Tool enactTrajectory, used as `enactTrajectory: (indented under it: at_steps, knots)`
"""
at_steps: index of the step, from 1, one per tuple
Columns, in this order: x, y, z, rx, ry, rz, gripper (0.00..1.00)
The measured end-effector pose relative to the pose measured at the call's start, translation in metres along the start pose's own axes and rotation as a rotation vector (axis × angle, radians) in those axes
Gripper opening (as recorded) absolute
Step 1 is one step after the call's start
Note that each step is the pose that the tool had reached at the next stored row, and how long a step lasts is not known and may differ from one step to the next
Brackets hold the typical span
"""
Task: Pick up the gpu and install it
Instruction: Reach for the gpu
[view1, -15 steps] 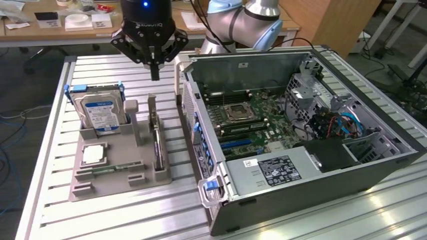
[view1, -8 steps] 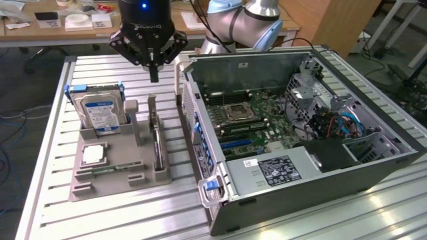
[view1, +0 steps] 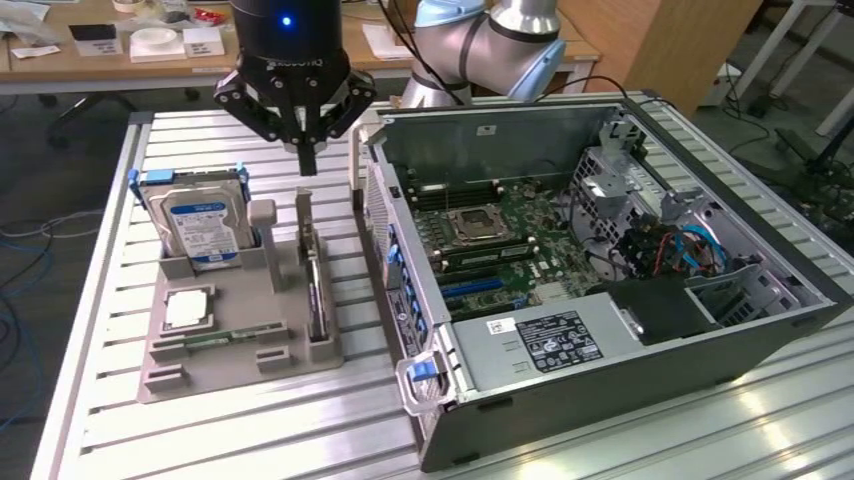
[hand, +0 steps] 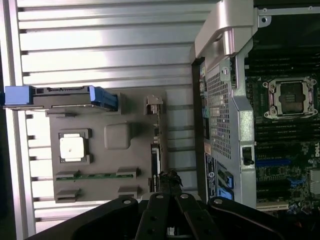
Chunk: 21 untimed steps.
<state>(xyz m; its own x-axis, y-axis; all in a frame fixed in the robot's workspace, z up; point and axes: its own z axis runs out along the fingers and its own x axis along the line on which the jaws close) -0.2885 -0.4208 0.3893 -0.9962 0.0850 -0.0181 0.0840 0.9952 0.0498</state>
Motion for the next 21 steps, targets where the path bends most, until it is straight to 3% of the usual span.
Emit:
enactTrajectory:
  at_steps: [11, 21]
  knots:
    - [0.0, -0.0031, -0.0002, 0.0, 0.0001, 0.0, 0.11]
    - [-0.001, -0.0168, -0.0009, 0.0001, 0.0001, 0.0, 0.11]
